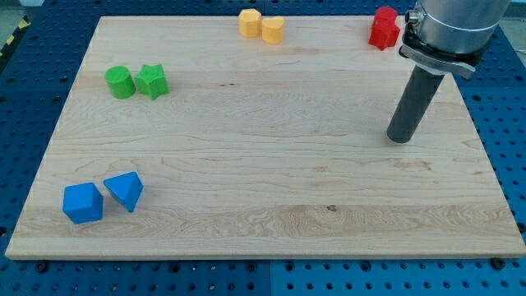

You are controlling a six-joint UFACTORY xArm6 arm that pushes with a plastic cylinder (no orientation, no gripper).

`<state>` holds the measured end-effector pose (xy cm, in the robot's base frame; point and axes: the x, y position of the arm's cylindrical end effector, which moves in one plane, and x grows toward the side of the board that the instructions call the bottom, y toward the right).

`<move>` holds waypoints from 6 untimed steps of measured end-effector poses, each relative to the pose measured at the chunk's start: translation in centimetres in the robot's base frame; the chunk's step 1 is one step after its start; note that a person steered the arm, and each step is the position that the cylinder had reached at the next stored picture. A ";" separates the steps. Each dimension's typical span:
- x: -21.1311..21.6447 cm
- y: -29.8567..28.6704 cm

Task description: Place the arm at the top of the green star

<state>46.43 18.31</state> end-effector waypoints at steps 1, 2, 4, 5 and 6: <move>0.0 0.0; -3.0 -3.0; -10.8 -14.7; -14.4 -22.6; -15.4 -31.4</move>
